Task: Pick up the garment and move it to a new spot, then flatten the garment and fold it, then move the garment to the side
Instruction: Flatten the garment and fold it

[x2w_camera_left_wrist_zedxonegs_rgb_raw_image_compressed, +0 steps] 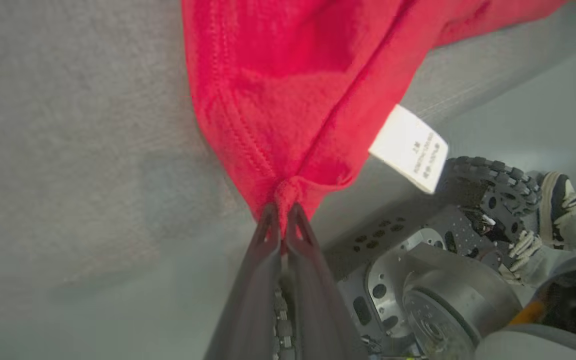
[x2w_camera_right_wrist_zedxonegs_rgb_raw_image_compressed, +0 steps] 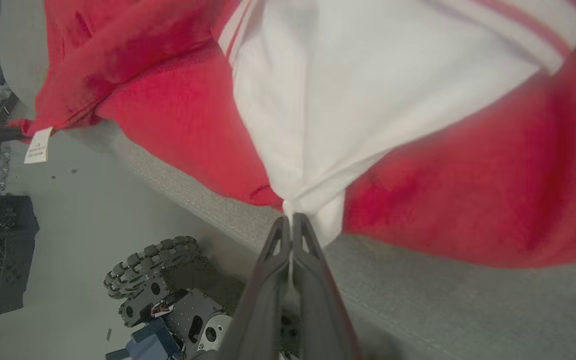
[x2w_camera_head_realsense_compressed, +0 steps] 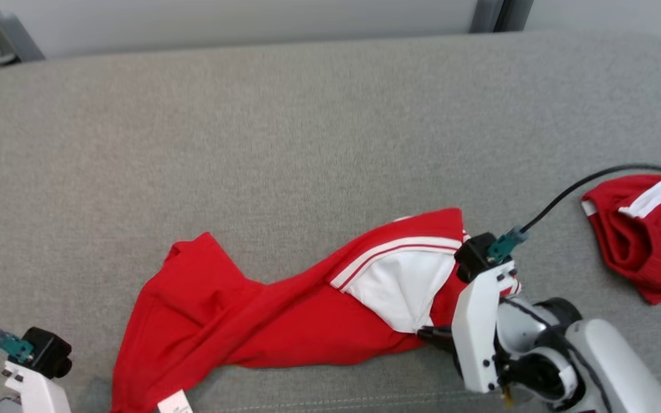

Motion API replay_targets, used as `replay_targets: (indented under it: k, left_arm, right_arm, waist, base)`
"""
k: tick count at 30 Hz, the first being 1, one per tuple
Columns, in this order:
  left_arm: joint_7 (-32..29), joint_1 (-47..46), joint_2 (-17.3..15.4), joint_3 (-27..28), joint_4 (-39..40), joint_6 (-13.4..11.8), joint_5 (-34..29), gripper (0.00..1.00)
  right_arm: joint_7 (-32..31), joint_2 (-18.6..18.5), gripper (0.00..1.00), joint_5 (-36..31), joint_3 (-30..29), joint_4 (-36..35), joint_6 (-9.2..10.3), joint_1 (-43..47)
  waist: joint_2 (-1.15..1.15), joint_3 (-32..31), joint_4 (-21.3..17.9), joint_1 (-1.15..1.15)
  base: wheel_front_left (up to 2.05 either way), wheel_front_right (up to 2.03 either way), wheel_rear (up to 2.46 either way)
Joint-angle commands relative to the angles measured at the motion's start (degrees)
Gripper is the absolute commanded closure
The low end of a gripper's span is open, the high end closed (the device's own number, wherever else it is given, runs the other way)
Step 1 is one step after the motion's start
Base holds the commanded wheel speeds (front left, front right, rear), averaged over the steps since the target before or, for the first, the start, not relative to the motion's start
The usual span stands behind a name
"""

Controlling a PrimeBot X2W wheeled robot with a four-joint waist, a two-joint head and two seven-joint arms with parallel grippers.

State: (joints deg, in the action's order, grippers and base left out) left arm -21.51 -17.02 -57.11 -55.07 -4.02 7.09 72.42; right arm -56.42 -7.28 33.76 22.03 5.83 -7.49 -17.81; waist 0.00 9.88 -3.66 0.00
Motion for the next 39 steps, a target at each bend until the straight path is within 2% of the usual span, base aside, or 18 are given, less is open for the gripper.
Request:
replay_targets:
  k: [1,4,5,6,7,8,10,12,14,18,21,23,26,28,31,34,36,39]
  left_arm:
    - [-2.78,-3.75,-5.01,1.61,2.80,0.40,3.24,1.00]
    - [-8.44,-8.64,-8.30,3.02,5.57,0.40,11.01,1.00]
    - [-8.23,-11.52,-8.57,4.78,5.29,0.40,11.81,1.00]
    - [-6.93,-14.81,-8.43,7.03,4.35,0.40,12.13,1.00]
    - [-3.96,-19.02,-8.24,9.75,3.18,0.40,10.49,1.00]
    - [1.63,-23.93,-7.56,13.19,1.67,0.40,7.80,1.00]
    - [16.84,-34.58,-5.56,19.77,-0.03,0.40,1.11,1.00]
    - [27.28,-42.31,-3.10,23.23,-1.42,0.40,0.04,1.00]
    - [33.66,-47.33,-2.13,23.72,-2.31,0.40,-1.09,1.00]
    - [36.18,-50.06,-3.48,19.90,-1.43,0.40,-3.20,1.00]
    - [36.43,-48.73,-3.68,20.01,-2.15,0.40,-1.59,1.00]
    - [36.46,-46.15,-3.55,22.25,-2.04,0.40,-1.26,1.00]
    - [36.48,-38.59,-3.25,23.44,-1.72,0.40,-2.53,1.00]
    - [36.49,-32.70,-2.67,23.53,-2.14,0.40,-4.99,1.00]
    - [36.49,-24.55,0.33,26.39,-4.03,0.40,-7.41,1.00]
    - [36.49,-18.35,3.94,30.91,-4.69,0.40,-11.45,1.00]
    - [36.50,-13.16,7.89,35.17,-4.05,0.40,-15.56,1.00]
    - [36.50,-9.49,10.04,36.17,-3.11,0.40,-20.17,1.00]
  right_arm:
    - [-3.92,1.38,1.00,-1.35,-1.66,-4.44,0.00,-0.61]
    - [-6.32,3.97,1.00,-6.40,-7.00,-9.46,0.00,-4.78]
    - [-4.28,4.25,1.00,-8.33,-8.53,-10.17,0.00,-8.01]
    - [0.36,4.32,1.00,-9.09,-10.15,-10.32,0.00,-12.19]
    - [6.93,4.35,1.00,-9.94,-12.48,-9.53,0.00,-17.33]
    - [14.38,4.36,1.00,-11.93,-15.37,-8.03,0.00,-23.33]
    - [30.33,4.37,1.00,-16.00,-23.07,-4.03,0.00,-36.04]
    - [40.73,4.38,1.00,-18.04,-29.23,0.74,0.00,-46.28]
    - [45.54,4.38,1.00,-20.00,-31.65,5.37,0.00,-53.18]
    - [47.19,4.39,1.00,-22.21,-33.55,8.95,0.00,-59.02]
    - [47.36,4.39,1.00,-20.80,-34.40,9.04,0.00,-58.50]
    - [48.64,4.39,1.00,-19.75,-34.53,7.90,0.00,-56.35]
    - [48.17,4.39,1.00,-16.04,-31.80,6.93,0.00,-48.53]
    - [48.29,4.39,1.00,-10.52,-28.84,7.57,0.00,-41.05]
    - [51.88,4.40,1.00,-3.23,-23.75,8.83,0.00,-29.56]
    - [56.80,4.40,1.00,-0.17,-20.23,9.24,0.00,-20.70]
    - [60.86,4.40,1.00,2.18,-19.17,9.19,0.00,-14.77]
    - [62.69,4.40,1.00,2.18,-19.19,9.06,0.00,-11.13]
  waist:
    - [0.00,5.16,0.28,0.00]
    - [0.00,10.27,0.47,0.00]
    - [0.00,12.07,0.46,0.00]
    - [0.00,13.78,0.42,0.00]
    - [0.00,15.42,0.27,0.00]
    - [0.00,16.94,0.12,0.00]
    - [0.00,18.87,-0.02,0.00]
    - [0.00,19.31,0.16,0.00]
    - [0.00,18.90,-0.09,0.00]
    - [0.00,20.25,-1.07,0.00]
    - [0.00,22.18,-1.62,0.00]
    - [0.00,24.59,-2.11,0.00]
    - [0.00,27.28,-2.66,0.00]
    - [0.00,28.28,-2.90,0.00]
    - [0.00,28.69,-3.16,0.00]
    - [0.00,28.49,-2.87,0.00]
    - [0.00,27.17,-2.17,0.00]
    - [0.00,25.43,-1.85,0.00]
  base:
    - [0.00,0.00,0.00]
    - [0.00,0.00,0.00]
    - [0.00,0.00,0.00]
    - [0.00,0.00,0.00]
    - [0.00,0.00,0.00]
    - [0.00,0.00,0.00]
    - [0.00,0.00,0.00]
    - [0.00,0.00,0.00]
    - [0.00,0.00,0.00]
    - [0.00,0.00,0.00]
    - [0.00,0.00,0.00]
    - [0.00,0.00,0.00]
    - [0.00,0.00,0.00]
    - [0.00,0.00,0.00]
    - [0.00,0.00,0.00]
    - [0.00,0.00,0.00]
    - [0.00,0.00,0.00]
    - [0.00,0.00,0.00]
